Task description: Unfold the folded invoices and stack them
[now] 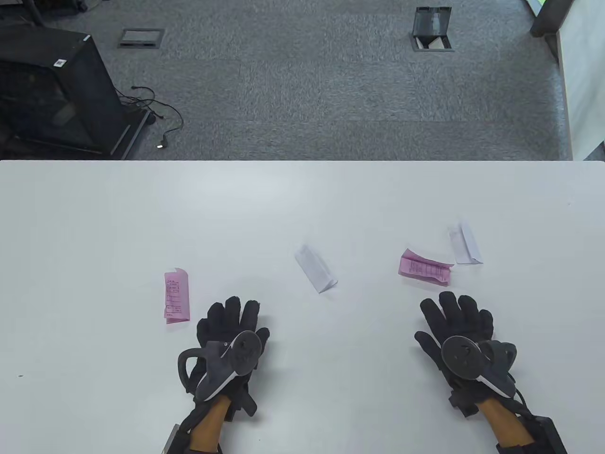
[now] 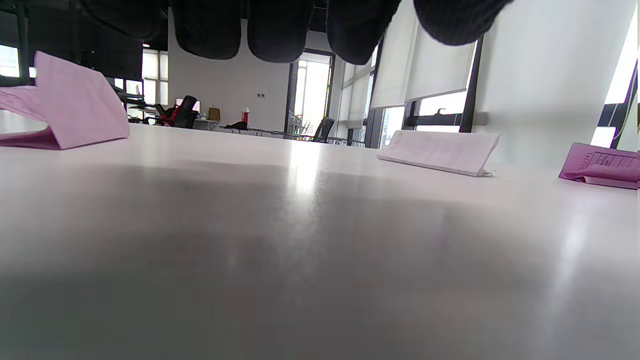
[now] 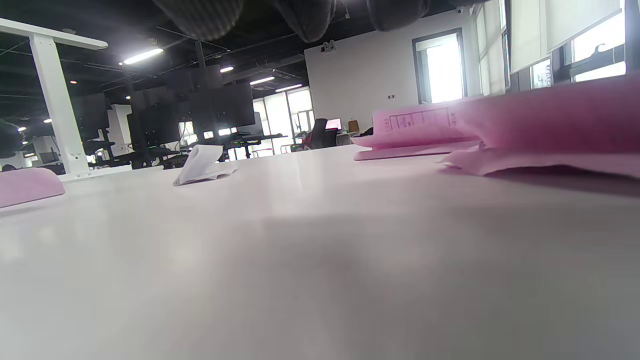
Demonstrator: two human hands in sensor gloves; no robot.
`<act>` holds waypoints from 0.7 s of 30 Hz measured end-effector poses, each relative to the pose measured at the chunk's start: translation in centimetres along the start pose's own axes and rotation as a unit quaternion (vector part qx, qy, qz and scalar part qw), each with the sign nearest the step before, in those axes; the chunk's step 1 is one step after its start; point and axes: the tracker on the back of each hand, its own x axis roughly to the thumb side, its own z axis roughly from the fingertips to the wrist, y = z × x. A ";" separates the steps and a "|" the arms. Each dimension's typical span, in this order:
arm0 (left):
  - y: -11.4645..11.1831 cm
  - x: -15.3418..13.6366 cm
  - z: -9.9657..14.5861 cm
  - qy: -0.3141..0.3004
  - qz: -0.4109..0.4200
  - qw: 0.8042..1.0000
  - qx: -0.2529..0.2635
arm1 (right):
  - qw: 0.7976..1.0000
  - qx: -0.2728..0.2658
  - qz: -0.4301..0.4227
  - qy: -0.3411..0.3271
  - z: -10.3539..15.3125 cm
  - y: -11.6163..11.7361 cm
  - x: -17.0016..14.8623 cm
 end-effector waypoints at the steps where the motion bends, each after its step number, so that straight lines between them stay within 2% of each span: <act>1: 0.1 0.0 0.0 -0.001 -0.001 1.000 -0.001 | 1.000 0.000 0.000 0.000 0.0 0.0 0.0; 9: 0.0 0.1 0.2 -0.004 0.000 1.000 0.001 | 1.000 0.004 0.005 0.000 0.1 0.0 0.0; 16: 0.0 0.1 0.2 -0.005 0.004 1.000 -0.002 | 0.999 0.033 0.011 -0.005 -0.1 0.4 0.4; 21: 0.1 0.0 0.2 -0.009 0.034 0.999 -0.008 | 0.998 0.070 0.009 0.000 -1.2 0.9 1.6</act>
